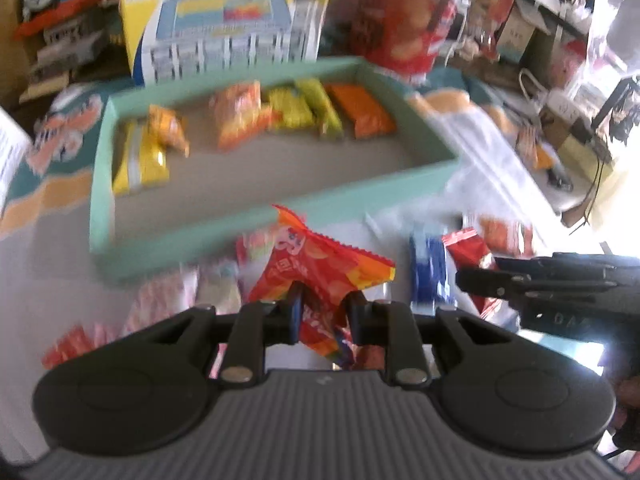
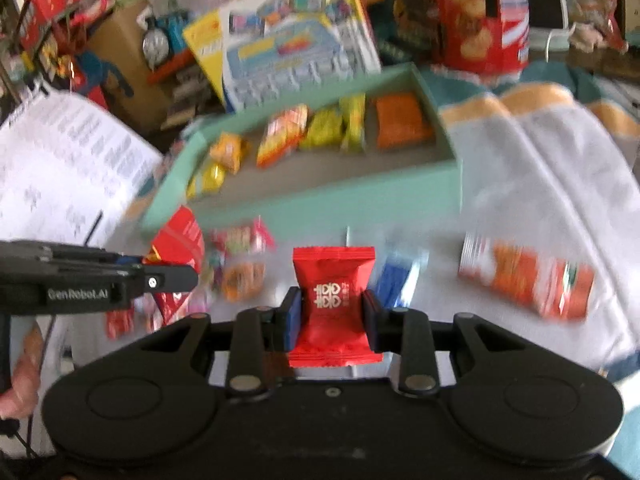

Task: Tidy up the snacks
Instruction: 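Grasp the red rainbow-print bag with the left tool while the right tool holds the red packet, then carry both snacks into the mint-green box and open both tools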

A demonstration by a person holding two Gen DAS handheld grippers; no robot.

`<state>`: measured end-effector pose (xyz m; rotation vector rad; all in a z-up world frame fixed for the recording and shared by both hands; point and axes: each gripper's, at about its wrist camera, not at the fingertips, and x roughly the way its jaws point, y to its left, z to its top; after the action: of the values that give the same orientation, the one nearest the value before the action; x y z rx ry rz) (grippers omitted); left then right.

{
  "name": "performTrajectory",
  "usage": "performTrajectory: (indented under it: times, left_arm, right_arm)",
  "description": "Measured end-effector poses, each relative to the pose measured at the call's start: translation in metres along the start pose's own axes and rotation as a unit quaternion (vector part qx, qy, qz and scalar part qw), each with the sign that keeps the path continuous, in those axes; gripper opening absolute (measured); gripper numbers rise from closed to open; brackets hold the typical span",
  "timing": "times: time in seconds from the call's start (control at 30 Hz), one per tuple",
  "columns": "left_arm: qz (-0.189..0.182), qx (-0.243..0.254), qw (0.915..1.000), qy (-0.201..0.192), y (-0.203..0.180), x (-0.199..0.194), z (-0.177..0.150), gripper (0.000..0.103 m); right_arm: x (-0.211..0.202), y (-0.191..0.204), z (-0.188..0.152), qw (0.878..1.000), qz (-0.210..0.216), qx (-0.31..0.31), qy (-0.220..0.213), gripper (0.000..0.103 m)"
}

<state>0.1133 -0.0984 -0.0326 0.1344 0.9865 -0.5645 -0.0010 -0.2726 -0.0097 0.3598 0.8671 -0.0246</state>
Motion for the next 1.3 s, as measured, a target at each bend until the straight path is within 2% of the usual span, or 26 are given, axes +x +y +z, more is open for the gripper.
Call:
performTrajectory:
  times: [0.13, 0.33, 0.47, 0.63, 0.67, 0.73, 0.77, 0.8, 0.87, 1.0, 1.17, 1.3]
  left_arm:
    - [0.01, 0.011, 0.9995, -0.026, -0.002, 0.007, 0.043, 0.021]
    - [0.012, 0.017, 0.9995, -0.025, -0.008, 0.049, 0.101, 0.021]
    - [0.014, 0.016, 0.9998, -0.005, -0.008, 0.084, 0.116, 0.021]
    - [0.012, 0.013, 0.9997, 0.015, -0.007, 0.119, 0.122, 0.022]
    - [0.013, 0.014, 0.9997, 0.015, -0.007, 0.123, 0.123, 0.023]
    - [0.028, 0.014, 0.9994, 0.012, -0.008, 0.129, 0.125, 0.05]
    - [0.04, 0.014, 0.9991, 0.008, -0.008, 0.129, 0.125, 0.082]
    - [0.05, 0.015, 0.9986, -0.001, -0.008, 0.127, 0.125, 0.098]
    - [0.066, 0.018, 0.9975, -0.015, -0.008, 0.12, 0.122, 0.101]
    - [0.067, 0.004, 0.9977, -0.004, -0.003, 0.108, 0.116, 0.102]
    - [0.069, -0.005, 0.9976, 0.0, -0.005, 0.079, 0.092, 0.103]
    - [0.064, -0.005, 0.9979, 0.011, -0.013, 0.058, 0.065, 0.103]
  right_arm:
    - [0.006, -0.007, 0.046, 1.0, -0.001, 0.005, -0.027, 0.031]
    - [0.047, -0.024, 0.108, 0.999, -0.018, 0.021, -0.025, 0.031]
    - [0.077, -0.032, 0.127, 0.999, -0.029, 0.014, -0.009, 0.031]
    - [0.105, -0.041, 0.132, 0.999, -0.039, 0.004, 0.013, 0.032]
    - [0.109, -0.043, 0.134, 0.999, -0.038, 0.004, 0.014, 0.035]
    - [0.112, -0.046, 0.136, 0.999, -0.031, 0.014, 0.012, 0.042]
    - [0.111, -0.047, 0.137, 0.999, -0.022, 0.023, 0.008, 0.061]
    - [0.107, -0.048, 0.138, 0.999, -0.017, 0.03, -0.001, 0.081]
    - [0.098, -0.046, 0.137, 0.999, -0.016, 0.031, -0.026, 0.094]
    - [0.087, -0.04, 0.135, 0.999, -0.018, 0.025, -0.033, 0.1]
    - [0.063, -0.035, 0.12, 0.999, -0.024, 0.025, -0.042, 0.103]
    - [0.039, -0.033, 0.095, 0.998, -0.029, 0.029, -0.039, 0.103]
